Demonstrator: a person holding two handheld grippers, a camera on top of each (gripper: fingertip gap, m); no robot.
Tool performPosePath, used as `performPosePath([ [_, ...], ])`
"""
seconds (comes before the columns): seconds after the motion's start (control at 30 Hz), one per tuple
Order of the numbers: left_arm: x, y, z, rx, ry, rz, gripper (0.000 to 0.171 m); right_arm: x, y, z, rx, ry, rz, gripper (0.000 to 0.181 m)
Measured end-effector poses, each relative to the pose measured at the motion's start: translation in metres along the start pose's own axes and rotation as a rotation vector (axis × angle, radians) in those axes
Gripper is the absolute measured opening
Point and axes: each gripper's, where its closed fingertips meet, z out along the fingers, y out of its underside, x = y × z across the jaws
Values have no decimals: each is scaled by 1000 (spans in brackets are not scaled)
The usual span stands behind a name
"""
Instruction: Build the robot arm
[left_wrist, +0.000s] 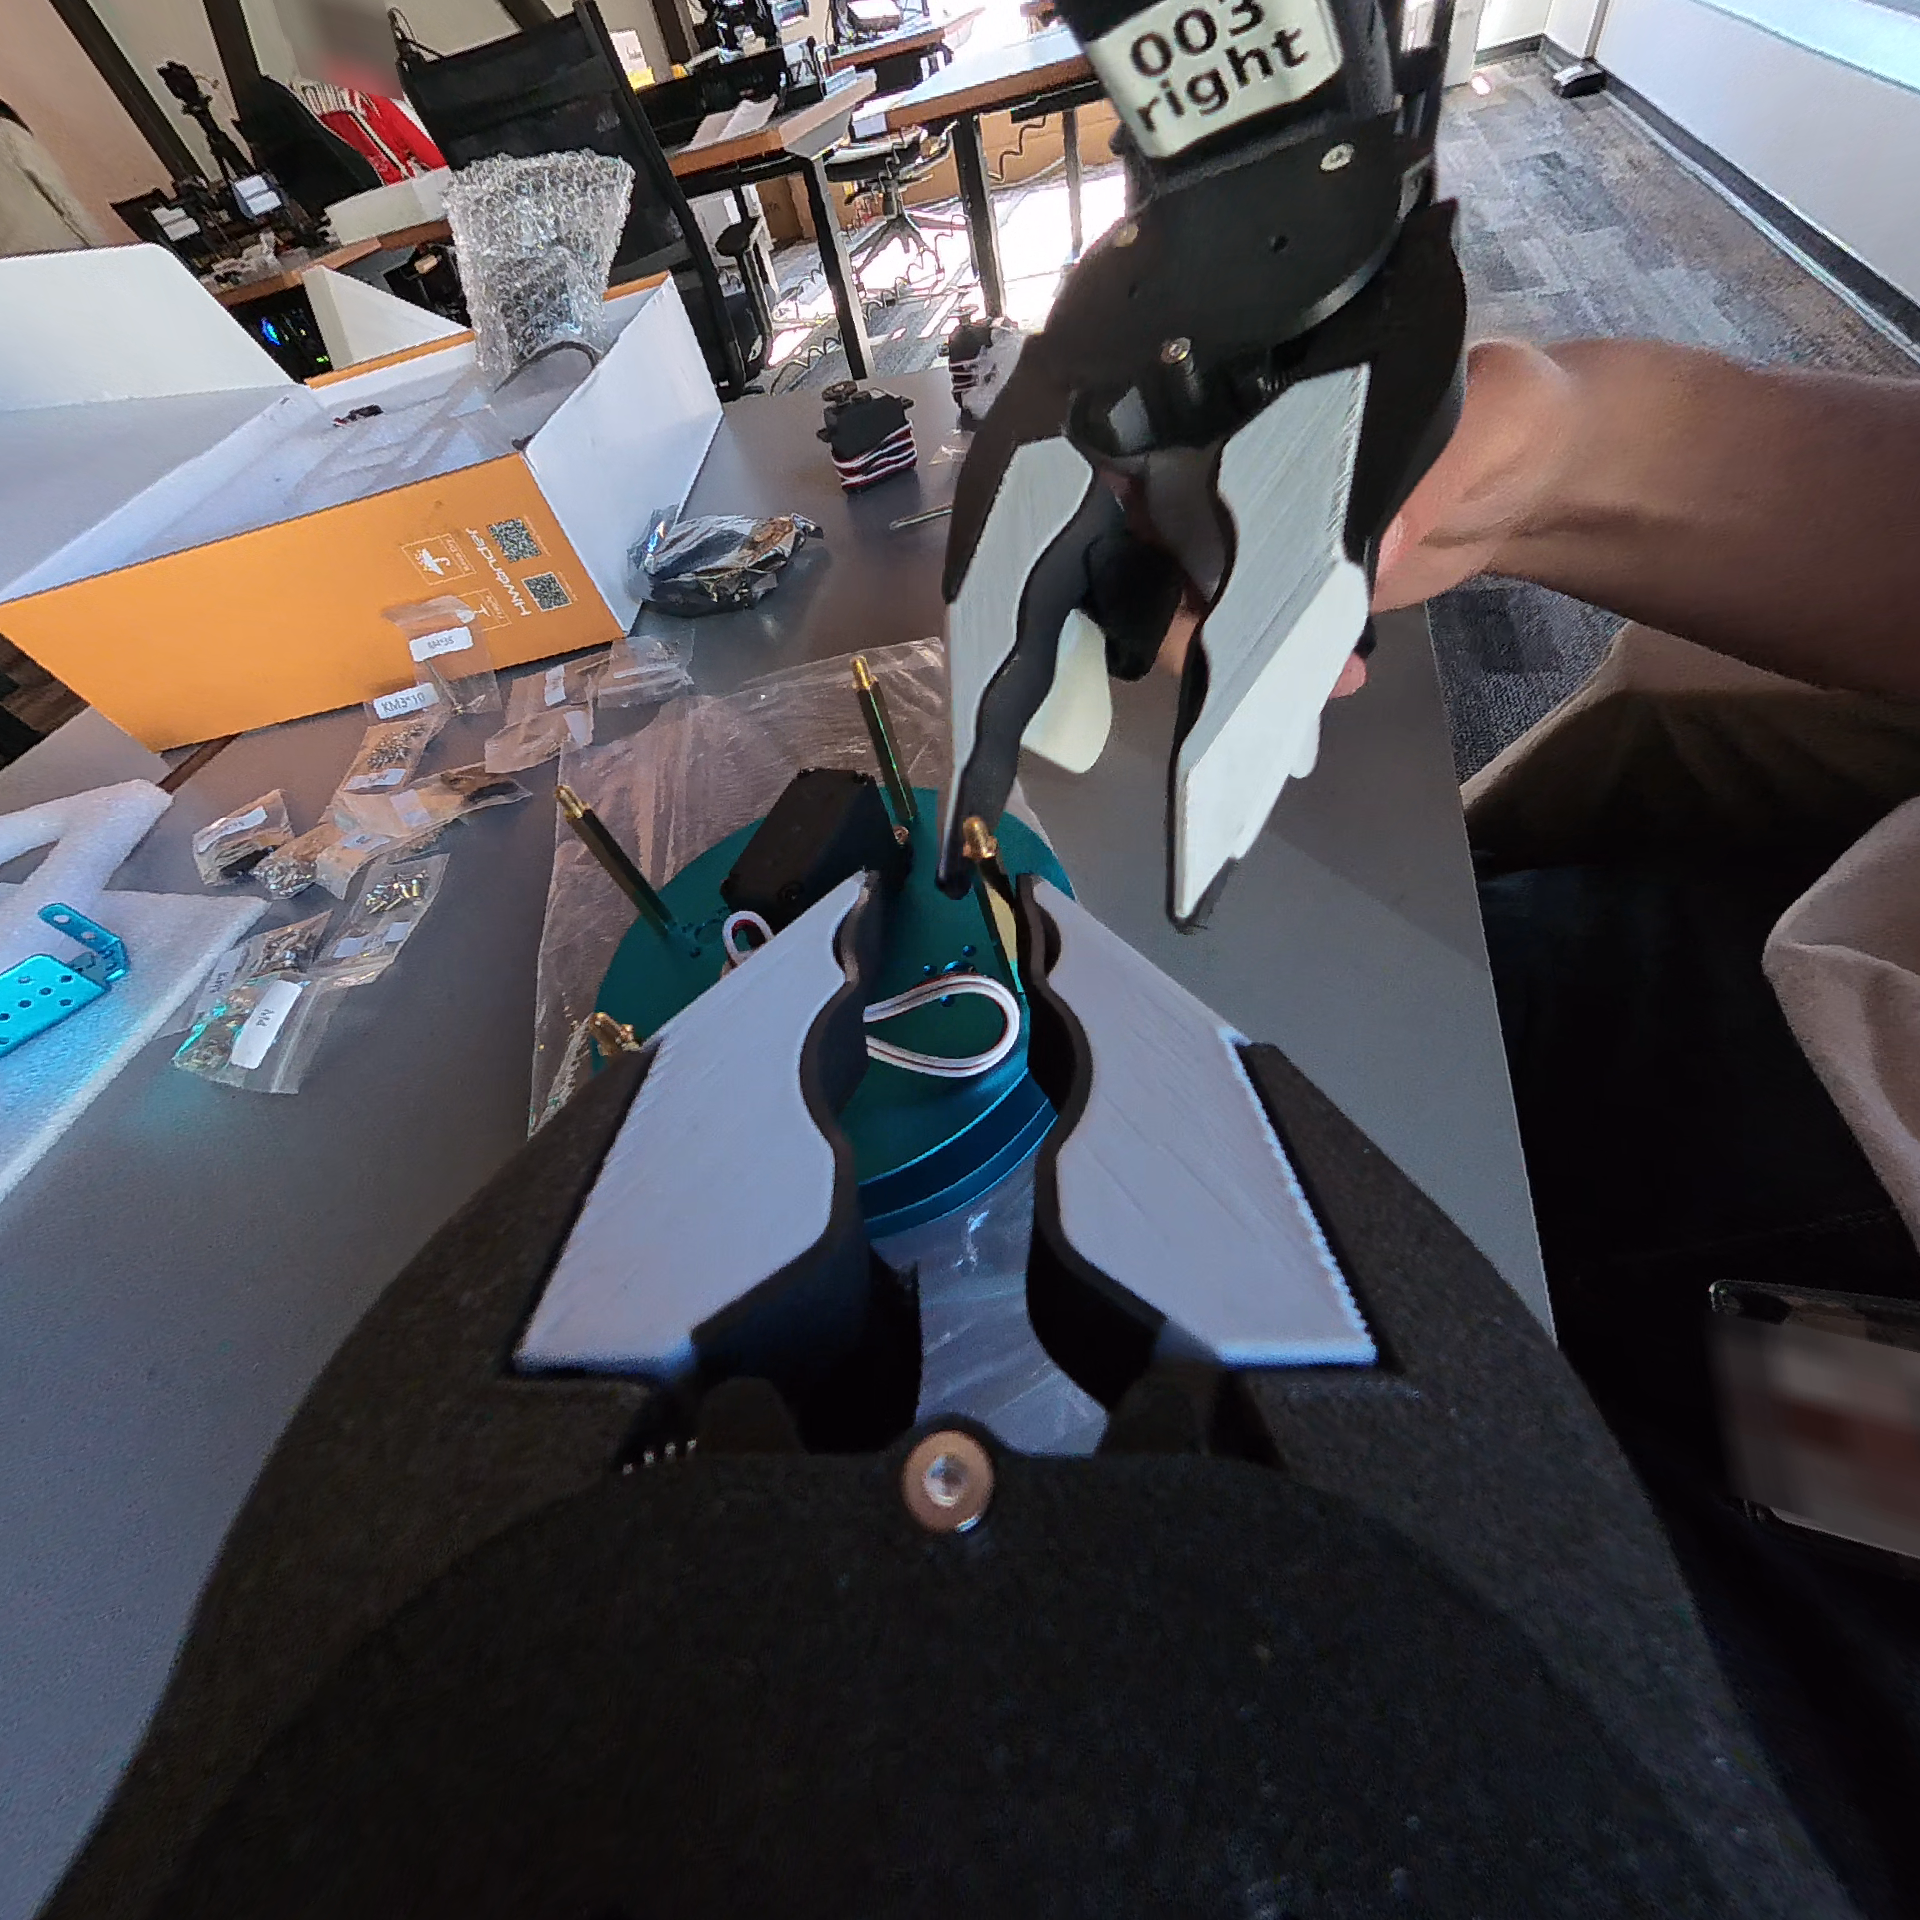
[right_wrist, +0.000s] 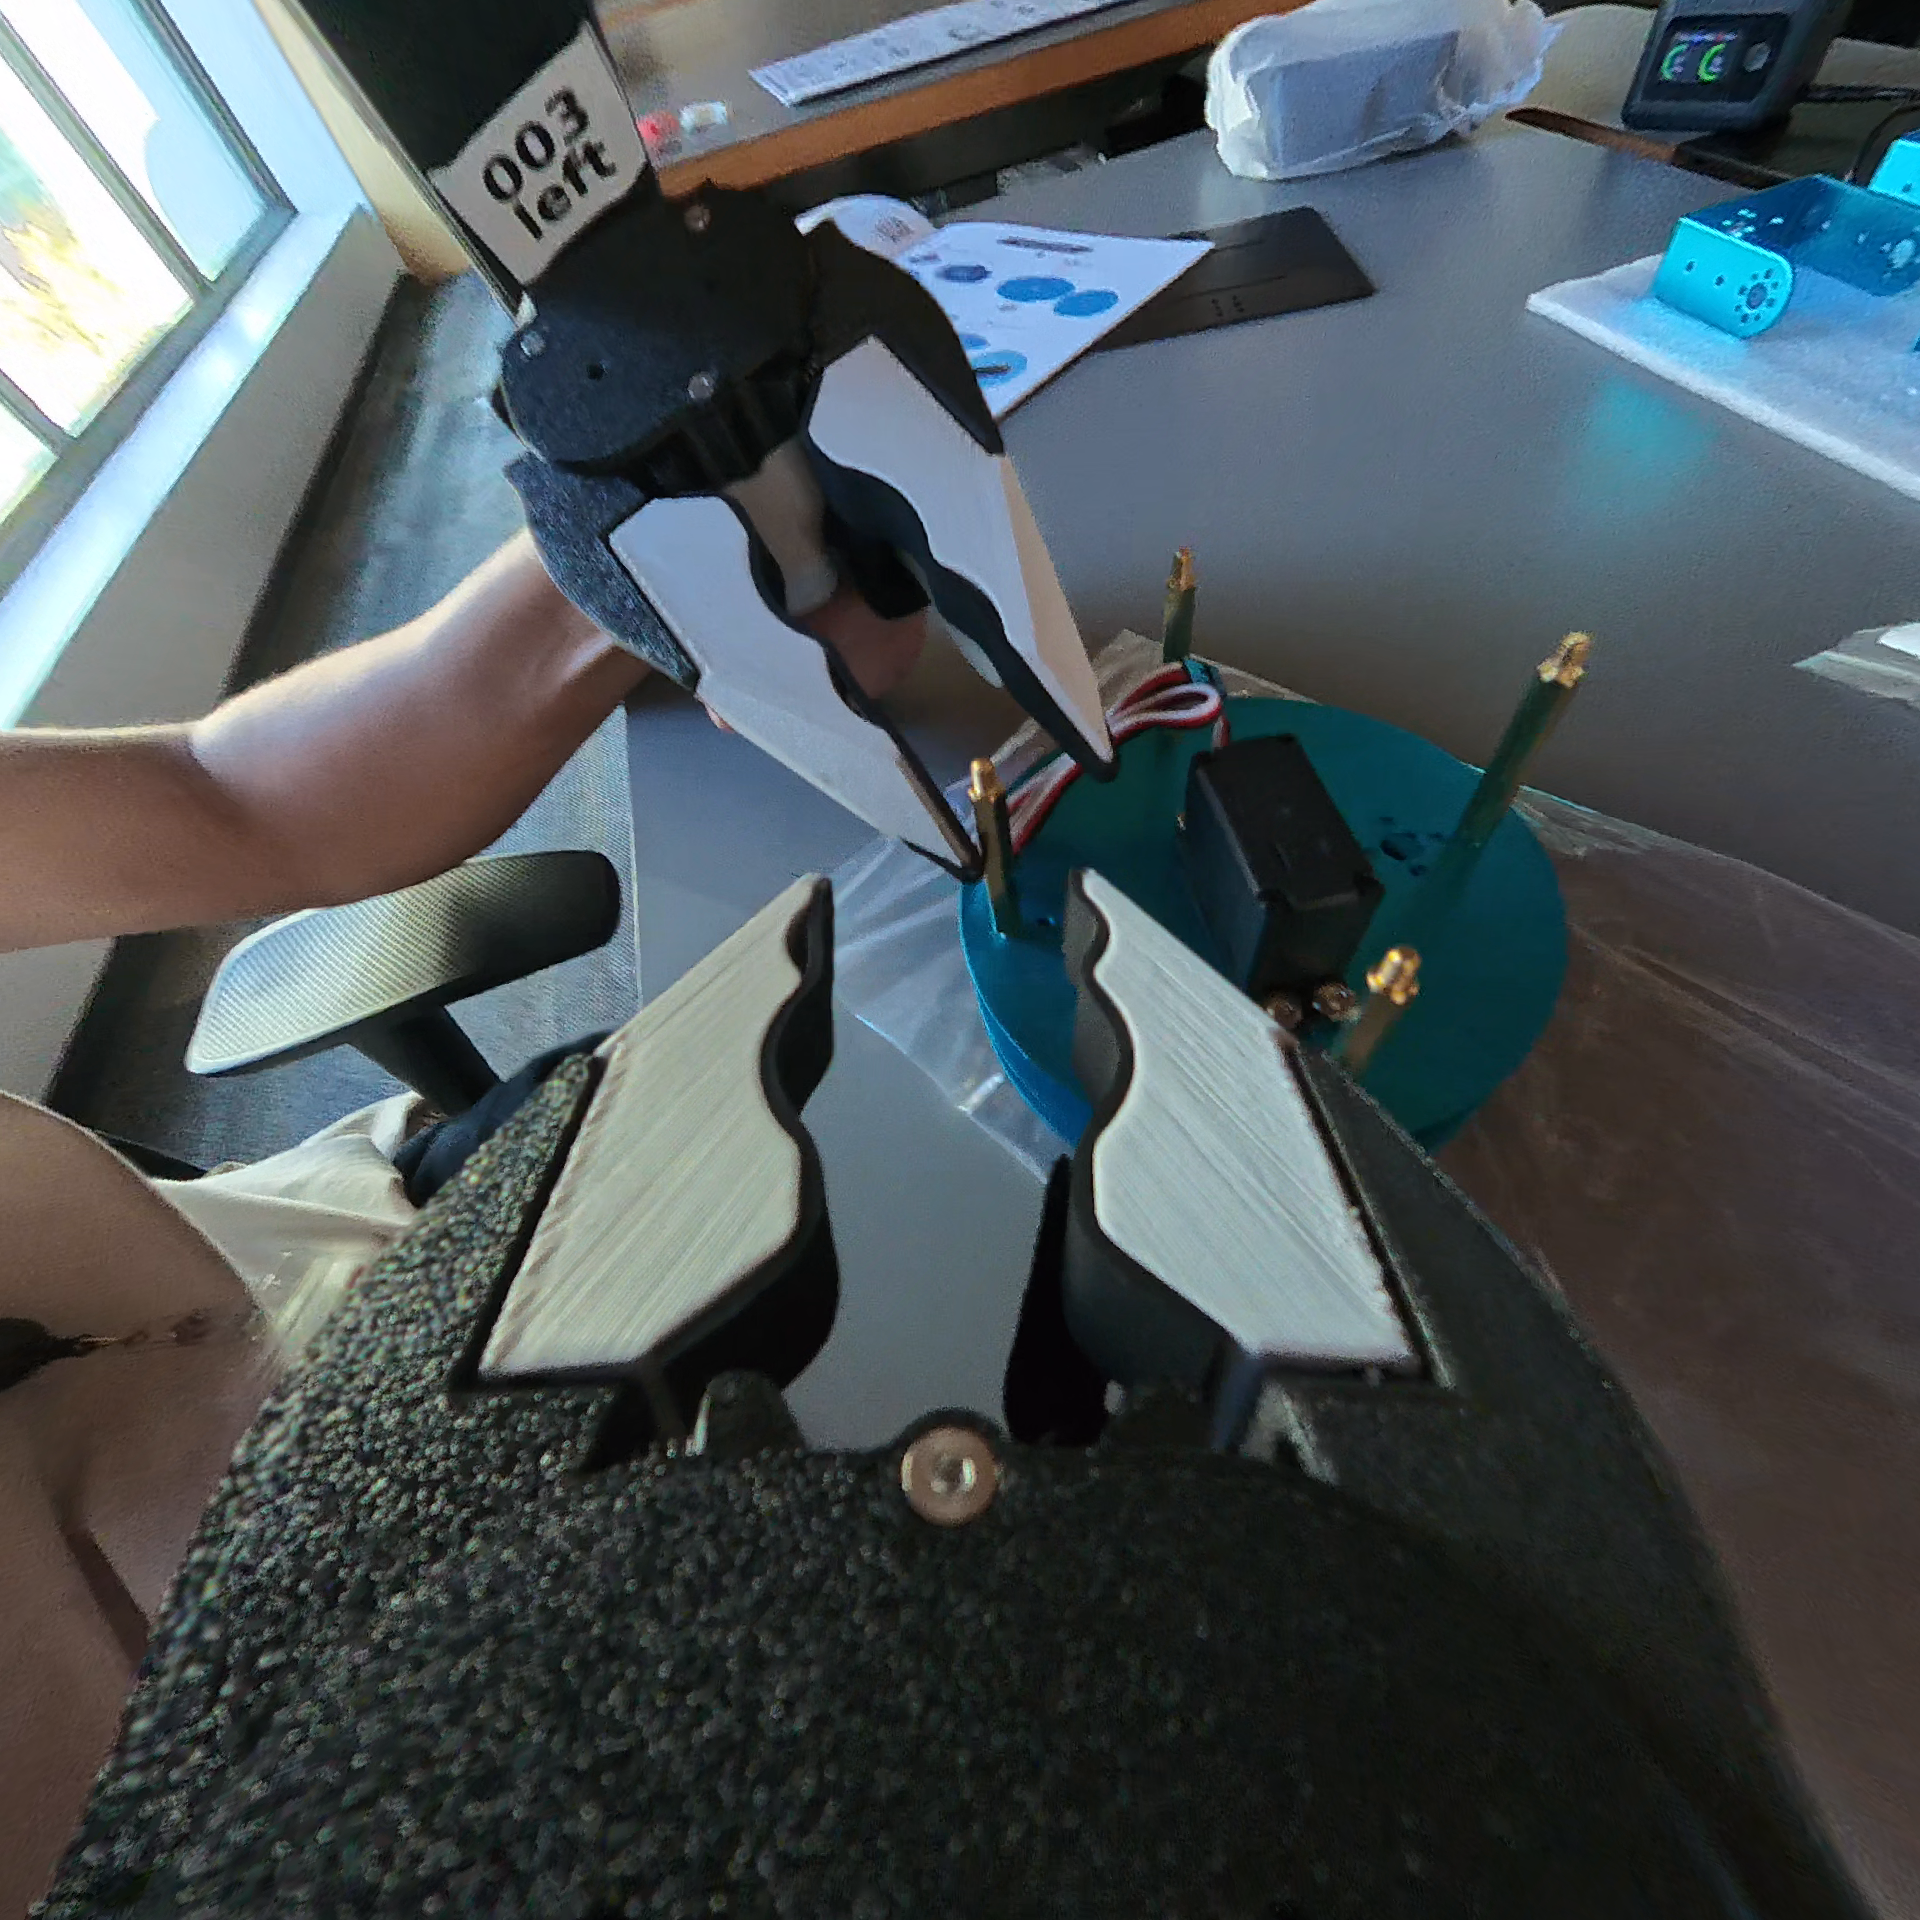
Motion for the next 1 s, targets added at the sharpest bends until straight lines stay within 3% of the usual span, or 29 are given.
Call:
performPosePath([
  [0.1,-1,1,1,-5,-4,1,26,-7,-7,9,29,-51,13,52],
  [0.3,-3,3,0,-12,-8,-9,32,-12,-1,-9,7,-72,21,32],
  [0.43,-3,3,2,-16,-10,-6,32,-6,-11,0,48,-52,8,59],
  [0.53,-3,5,2,-22,-10,-8,34,-21,-13,15,37,-133,17,61],
  [0.63,-4,6,2,-27,-14,-13,38,-18,-4,3,3,-97,16,55],
  [0.7,-4,6,2,-28,-14,-8,37,-15,3,-10,-17,-83,5,34],
  [0.83,-4,6,3,-28,-12,-13,37,-8,-9,1,38,-69,7,62],
  [0.9,-4,6,3,-28,-11,-15,37,-17,-10,13,28,-124,8,64],
  [1.0,-6,7,2,-32,-12,-24,41,-22,-5,5,14,-134,15,61],
])
